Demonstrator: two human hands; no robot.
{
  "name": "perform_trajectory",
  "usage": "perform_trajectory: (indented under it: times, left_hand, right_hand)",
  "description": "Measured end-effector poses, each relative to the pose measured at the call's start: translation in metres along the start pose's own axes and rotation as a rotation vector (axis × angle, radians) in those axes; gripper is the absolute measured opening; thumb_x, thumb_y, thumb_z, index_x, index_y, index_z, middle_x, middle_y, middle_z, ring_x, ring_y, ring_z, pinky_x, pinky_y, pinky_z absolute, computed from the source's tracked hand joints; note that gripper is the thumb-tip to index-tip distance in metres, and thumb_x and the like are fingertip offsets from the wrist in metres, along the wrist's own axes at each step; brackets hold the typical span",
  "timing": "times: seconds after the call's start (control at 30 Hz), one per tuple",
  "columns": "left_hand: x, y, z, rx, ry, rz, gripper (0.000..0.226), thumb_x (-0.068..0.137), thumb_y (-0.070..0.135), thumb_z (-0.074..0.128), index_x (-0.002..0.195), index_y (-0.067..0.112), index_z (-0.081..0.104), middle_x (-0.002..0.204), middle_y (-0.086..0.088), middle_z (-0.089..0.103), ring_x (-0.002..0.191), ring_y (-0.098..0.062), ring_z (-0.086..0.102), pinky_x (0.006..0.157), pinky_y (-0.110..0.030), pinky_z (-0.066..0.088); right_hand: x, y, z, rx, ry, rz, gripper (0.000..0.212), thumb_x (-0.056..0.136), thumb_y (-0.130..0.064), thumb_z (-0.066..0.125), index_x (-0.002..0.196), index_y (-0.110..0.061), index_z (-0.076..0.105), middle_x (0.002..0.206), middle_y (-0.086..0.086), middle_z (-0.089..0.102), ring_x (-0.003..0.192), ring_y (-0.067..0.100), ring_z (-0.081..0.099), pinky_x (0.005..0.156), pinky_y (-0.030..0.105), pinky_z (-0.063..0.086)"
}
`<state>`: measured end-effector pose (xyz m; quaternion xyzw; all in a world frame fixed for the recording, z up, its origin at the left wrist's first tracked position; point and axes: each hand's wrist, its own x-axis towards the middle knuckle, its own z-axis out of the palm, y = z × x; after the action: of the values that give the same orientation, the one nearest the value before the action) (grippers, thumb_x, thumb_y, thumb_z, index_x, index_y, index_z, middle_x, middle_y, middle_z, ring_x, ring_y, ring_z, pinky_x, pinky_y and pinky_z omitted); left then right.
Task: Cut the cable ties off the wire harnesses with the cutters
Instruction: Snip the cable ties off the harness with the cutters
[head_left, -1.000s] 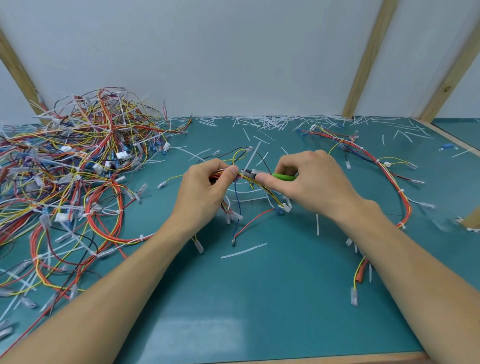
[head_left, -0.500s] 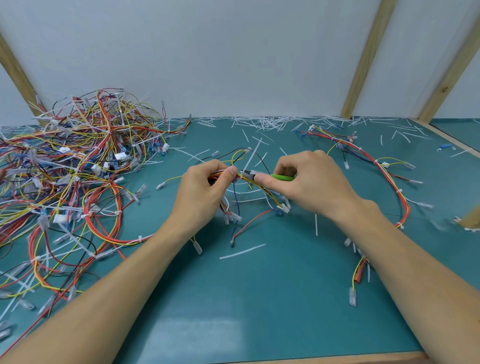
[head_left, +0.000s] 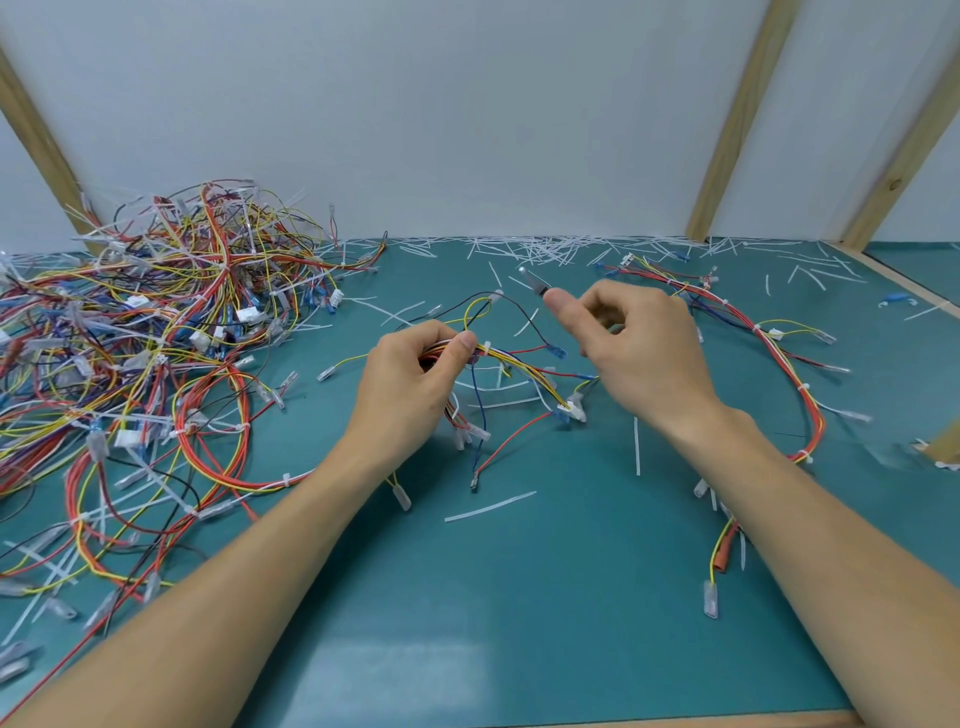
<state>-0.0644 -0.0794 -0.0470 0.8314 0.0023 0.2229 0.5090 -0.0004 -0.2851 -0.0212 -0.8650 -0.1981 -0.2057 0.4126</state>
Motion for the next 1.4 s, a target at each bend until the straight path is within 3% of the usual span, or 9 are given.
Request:
perform_trajectory:
  times: [0.2, 0.33, 0.53, 0.67, 0.83, 0.93, 1.1, 1.23, 1.4]
  left_hand:
    - [0.0, -0.001, 0.001, -0.037, 0.0, 0.005, 0.027, 0.101, 0.028, 0.059, 0.084, 0.013, 0.074, 0.044, 0.017, 0.045, 0.044, -0.005, 0.036, 0.046, -0.01, 0.025]
    - [0.002, -0.003, 0.001, -0.095, 0.004, 0.014, 0.022, 0.098, 0.03, 0.063, 0.083, 0.018, 0.074, 0.055, 0.011, 0.048, 0.055, -0.011, 0.038, 0.052, -0.023, 0.03]
    - [0.004, -0.005, 0.002, -0.148, -0.02, 0.027, 0.022, 0.103, 0.022, 0.056, 0.085, 0.018, 0.069, 0.061, 0.008, 0.064, 0.056, -0.006, 0.052, 0.056, -0.017, 0.04]
    - [0.004, -0.007, 0.003, -0.211, -0.045, 0.056, 0.02, 0.104, 0.013, 0.051, 0.093, 0.013, 0.068, 0.07, 0.009, 0.07, 0.064, 0.001, 0.065, 0.06, -0.009, 0.045]
    - [0.005, -0.008, 0.003, -0.228, -0.058, 0.027, 0.02, 0.102, 0.008, 0.054, 0.093, 0.013, 0.07, 0.066, 0.006, 0.067, 0.056, -0.005, 0.054, 0.057, -0.016, 0.043]
    - [0.006, -0.005, 0.003, -0.261, -0.03, -0.023, 0.018, 0.1, 0.009, 0.059, 0.087, 0.016, 0.07, 0.067, -0.001, 0.065, 0.057, -0.013, 0.05, 0.056, -0.025, 0.042]
    - [0.003, 0.0, 0.001, -0.352, -0.048, -0.085, 0.011, 0.099, 0.016, 0.061, 0.094, 0.012, 0.07, 0.079, -0.007, 0.072, 0.072, -0.023, 0.063, 0.067, -0.033, 0.05]
    - [0.003, 0.002, 0.0, -0.37, -0.08, -0.106, 0.012, 0.1, 0.017, 0.059, 0.096, 0.011, 0.069, 0.076, -0.003, 0.071, 0.068, -0.019, 0.062, 0.066, -0.03, 0.053]
    - [0.005, 0.002, -0.002, -0.368, -0.099, -0.08, 0.008, 0.099, 0.009, 0.06, 0.105, 0.012, 0.065, 0.075, -0.005, 0.069, 0.057, -0.014, 0.052, 0.059, -0.023, 0.047]
  right_hand:
    - [-0.003, -0.004, 0.004, 0.149, -0.011, 0.044, 0.053, 0.093, -0.068, 0.055, 0.069, -0.022, 0.063, 0.059, -0.006, 0.062, 0.061, 0.018, 0.06, 0.068, 0.043, 0.053]
    - [-0.013, -0.014, 0.015, 0.191, -0.06, 0.035, 0.049, 0.081, -0.069, 0.068, 0.069, -0.022, 0.063, 0.06, -0.01, 0.063, 0.056, 0.009, 0.052, 0.062, 0.037, 0.048]
    - [-0.018, -0.012, 0.025, 0.157, -0.13, 0.017, 0.018, 0.082, -0.038, 0.079, 0.083, -0.025, 0.067, 0.067, -0.006, 0.069, 0.063, 0.018, 0.058, 0.066, 0.037, 0.051]
    - [-0.02, -0.011, 0.022, 0.149, -0.125, -0.066, 0.011, 0.083, -0.032, 0.079, 0.082, -0.025, 0.071, 0.057, -0.013, 0.056, 0.056, 0.012, 0.047, 0.057, 0.024, 0.035]
    - [-0.028, -0.02, 0.025, 0.172, -0.137, -0.193, 0.008, 0.081, -0.023, 0.081, 0.082, -0.024, 0.073, 0.056, -0.017, 0.053, 0.054, 0.009, 0.048, 0.057, 0.021, 0.035]
    - [-0.034, -0.025, 0.029, 0.183, -0.154, -0.249, 0.01, 0.078, -0.024, 0.081, 0.084, -0.026, 0.074, 0.059, -0.018, 0.056, 0.056, 0.008, 0.051, 0.06, 0.025, 0.041]
    - [-0.039, -0.029, 0.034, 0.172, -0.223, -0.307, 0.022, 0.074, -0.032, 0.087, 0.092, -0.026, 0.075, 0.07, -0.023, 0.06, 0.063, 0.003, 0.057, 0.067, 0.035, 0.054]
    - [-0.04, -0.029, 0.037, 0.136, -0.172, -0.301, 0.017, 0.078, -0.033, 0.084, 0.091, -0.024, 0.076, 0.073, -0.009, 0.064, 0.063, 0.013, 0.054, 0.064, 0.04, 0.051]
    - [-0.03, -0.021, 0.03, 0.172, -0.047, -0.111, 0.02, 0.082, -0.04, 0.078, 0.078, -0.022, 0.072, 0.055, -0.01, 0.052, 0.055, 0.012, 0.044, 0.055, 0.029, 0.037]
